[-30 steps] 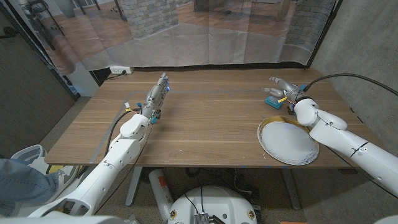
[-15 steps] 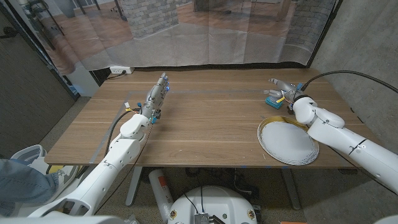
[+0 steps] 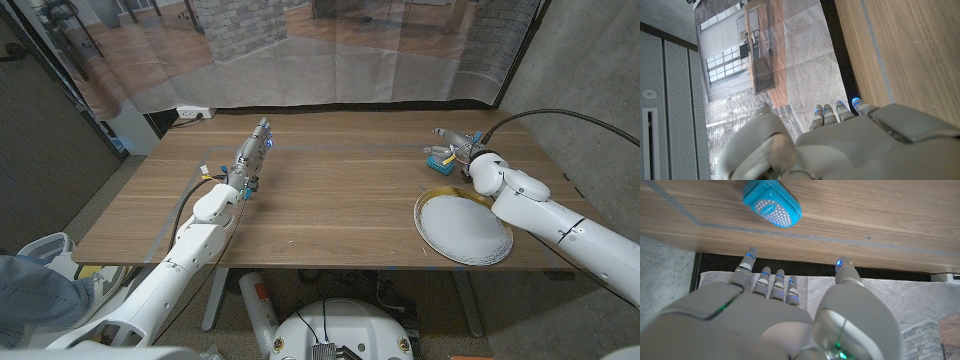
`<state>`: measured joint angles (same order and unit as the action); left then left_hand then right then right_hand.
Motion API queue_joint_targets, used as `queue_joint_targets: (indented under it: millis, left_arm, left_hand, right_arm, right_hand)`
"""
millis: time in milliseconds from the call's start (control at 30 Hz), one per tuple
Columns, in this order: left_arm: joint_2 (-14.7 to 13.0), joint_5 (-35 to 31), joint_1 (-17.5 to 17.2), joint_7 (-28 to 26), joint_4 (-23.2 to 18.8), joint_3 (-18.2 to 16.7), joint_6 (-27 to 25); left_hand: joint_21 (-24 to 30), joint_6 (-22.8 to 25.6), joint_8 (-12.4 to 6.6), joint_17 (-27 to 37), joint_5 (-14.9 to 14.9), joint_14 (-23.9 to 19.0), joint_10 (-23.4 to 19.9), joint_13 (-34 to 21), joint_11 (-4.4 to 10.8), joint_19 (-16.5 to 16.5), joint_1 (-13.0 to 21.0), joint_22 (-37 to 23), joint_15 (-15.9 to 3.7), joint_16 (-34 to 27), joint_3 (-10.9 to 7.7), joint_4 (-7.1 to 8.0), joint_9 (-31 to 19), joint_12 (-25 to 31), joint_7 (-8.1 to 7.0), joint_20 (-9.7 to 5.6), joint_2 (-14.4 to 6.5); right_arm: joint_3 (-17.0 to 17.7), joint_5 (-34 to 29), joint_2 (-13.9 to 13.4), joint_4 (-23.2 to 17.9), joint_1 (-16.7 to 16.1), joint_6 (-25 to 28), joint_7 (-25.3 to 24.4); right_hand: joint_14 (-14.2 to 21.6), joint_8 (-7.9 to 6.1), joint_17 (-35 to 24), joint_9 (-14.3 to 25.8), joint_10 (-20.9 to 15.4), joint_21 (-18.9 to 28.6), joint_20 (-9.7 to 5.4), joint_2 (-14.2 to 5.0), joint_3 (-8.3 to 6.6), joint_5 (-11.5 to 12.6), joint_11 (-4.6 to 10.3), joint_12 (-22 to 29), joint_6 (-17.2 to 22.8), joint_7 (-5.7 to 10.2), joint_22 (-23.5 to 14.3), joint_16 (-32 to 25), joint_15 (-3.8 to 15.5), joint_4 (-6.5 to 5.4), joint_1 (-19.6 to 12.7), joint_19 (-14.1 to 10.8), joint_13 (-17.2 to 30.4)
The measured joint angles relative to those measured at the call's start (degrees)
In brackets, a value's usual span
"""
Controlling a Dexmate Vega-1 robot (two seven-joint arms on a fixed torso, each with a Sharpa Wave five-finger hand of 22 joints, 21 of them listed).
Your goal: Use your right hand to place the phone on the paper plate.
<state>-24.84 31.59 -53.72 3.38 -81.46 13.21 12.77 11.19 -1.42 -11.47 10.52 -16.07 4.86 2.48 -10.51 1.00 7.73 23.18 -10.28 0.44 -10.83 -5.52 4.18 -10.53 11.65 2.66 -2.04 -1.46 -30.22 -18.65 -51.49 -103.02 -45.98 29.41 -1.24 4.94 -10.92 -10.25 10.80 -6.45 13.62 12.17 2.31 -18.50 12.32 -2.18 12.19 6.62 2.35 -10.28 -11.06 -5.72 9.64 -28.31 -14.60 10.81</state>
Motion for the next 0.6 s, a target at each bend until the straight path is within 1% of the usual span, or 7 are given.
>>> queue_joint_targets:
  millis: [133, 200, 300, 400, 433, 533, 600]
  left_arm:
    - [0.00, 0.00, 0.18, 0.05, 0.00, 0.06, -0.02]
    - [0.00, -0.01, 0.19, 0.06, 0.00, 0.07, -0.04]
    - [0.00, -0.01, 0.19, 0.09, 0.02, 0.07, -0.04]
    - [-0.03, -0.01, 0.19, 0.09, 0.04, 0.06, -0.04]
    - [-0.03, -0.01, 0.19, 0.09, 0.04, 0.06, -0.04]
    - [-0.05, -0.01, 0.19, 0.10, 0.04, 0.02, -0.04]
    - [-0.06, -0.01, 0.18, 0.08, 0.04, -0.02, -0.04]
  left_hand:
    - [0.00, 0.00, 0.00, 0.00, 0.00, 0.00, -0.10, 0.00, -0.10, 0.00, 0.00, 0.00, 0.00, 0.00, 0.00, 0.00, 0.00, 0.00, 0.00, 0.00, 0.00]
    - [0.00, 0.00, 0.00, 0.00, 0.00, 0.00, -0.10, 0.00, -0.10, 0.00, 0.00, 0.00, 0.00, 0.00, 0.00, 0.00, 0.00, 0.00, 0.00, 0.00, 0.00]
    - [0.00, 0.00, 0.00, 0.00, 0.00, 0.00, -0.09, 0.00, -0.10, 0.00, 0.22, 0.01, 0.00, 0.00, 0.00, 0.00, 0.00, 0.00, 0.00, 0.00, -0.22]
    - [0.00, 0.00, 0.00, -0.07, 0.00, -0.10, -0.09, 0.00, -0.09, 0.00, 0.22, 0.00, 0.10, 0.00, 0.00, 0.00, 0.00, 0.00, 0.00, 0.00, -0.22]
    - [0.00, 0.00, 0.00, -0.12, 0.00, -0.19, -0.09, 0.00, -0.09, 0.00, 0.22, 0.01, 0.19, 0.00, 0.00, 0.00, 0.00, 0.00, 0.00, 0.00, -0.22]
    - [0.00, 0.00, 0.00, -0.14, 0.00, -0.19, -0.09, 0.00, -0.09, 0.00, 0.22, 0.01, 0.19, 0.00, 0.00, 0.00, 0.00, 0.00, 0.00, 0.00, -0.22]
    - [0.00, 0.00, 0.00, -0.14, 0.00, -0.19, -0.09, 0.00, -0.09, 0.00, 0.22, 0.01, 0.19, 0.00, 0.00, 0.00, 0.00, 0.00, 0.00, 0.00, -0.22]
  right_arm:
    - [-0.40, -0.34, 0.00, 0.08, 0.42, 1.01, 0.91]
    - [-0.60, -0.46, 0.00, 0.13, 0.59, 1.37, 1.22]
    - [-0.88, -0.65, 0.00, 0.20, 0.87, 1.93, 1.69]
    - [-1.33, -0.96, -0.06, 0.28, 1.29, 2.54, 2.33]
    - [-1.47, -0.96, -0.07, 0.31, 1.43, 2.54, 2.33]
    - [-1.89, -1.31, -0.13, 0.44, 1.82, 3.08, 2.95]
    - [-2.24, -1.69, -0.19, 0.56, 2.15, 3.62, 3.62]
  right_hand:
    - [0.00, 0.00, 0.00, 0.00, 0.10, 0.00, 0.31, 0.24, 0.00, 0.00, -0.33, 0.00, 0.00, 0.00, -0.01, 0.00, 0.00, 0.00, -0.24, -0.31, 0.00]
    - [0.22, 0.00, 0.00, 0.00, -0.01, 0.00, 0.08, 0.37, 0.00, 0.00, -0.44, 0.00, 0.01, 0.00, -0.01, 0.00, -0.22, 0.00, -0.37, -0.54, 0.00]
    - [0.52, -0.60, 0.00, 0.17, -0.42, 0.00, 0.32, 0.81, 0.00, 0.00, -0.84, 0.00, 1.02, -0.52, -0.01, 0.00, -0.11, 0.00, -0.81, -1.14, 0.00]
    - [0.93, -0.62, 0.00, 0.28, -0.85, 0.00, -0.05, 0.85, 0.00, 0.00, -1.25, 0.38, 1.28, -0.60, 0.00, 0.00, -0.31, 0.00, -0.85, -1.48, -0.01]
    - [1.03, -0.62, 0.00, 0.28, -1.06, 0.00, -0.11, 1.14, 0.00, 0.27, -1.20, 0.39, 1.28, -0.60, 0.00, 0.00, -0.40, 0.00, -1.17, -1.54, -0.01]
    - [1.25, -0.62, 0.00, 0.28, -1.26, 0.00, 0.21, 0.76, 0.00, 0.43, -1.01, 0.45, 1.28, -0.60, 0.00, 0.00, -0.22, 0.00, -1.51, -1.85, -0.01]
    - [1.44, -0.62, 0.00, 0.28, -1.26, 0.00, 0.00, 0.76, 0.00, 0.43, -1.01, 0.45, 1.28, -0.60, 0.00, 0.00, -0.21, 0.00, -1.51, -2.05, -0.01]
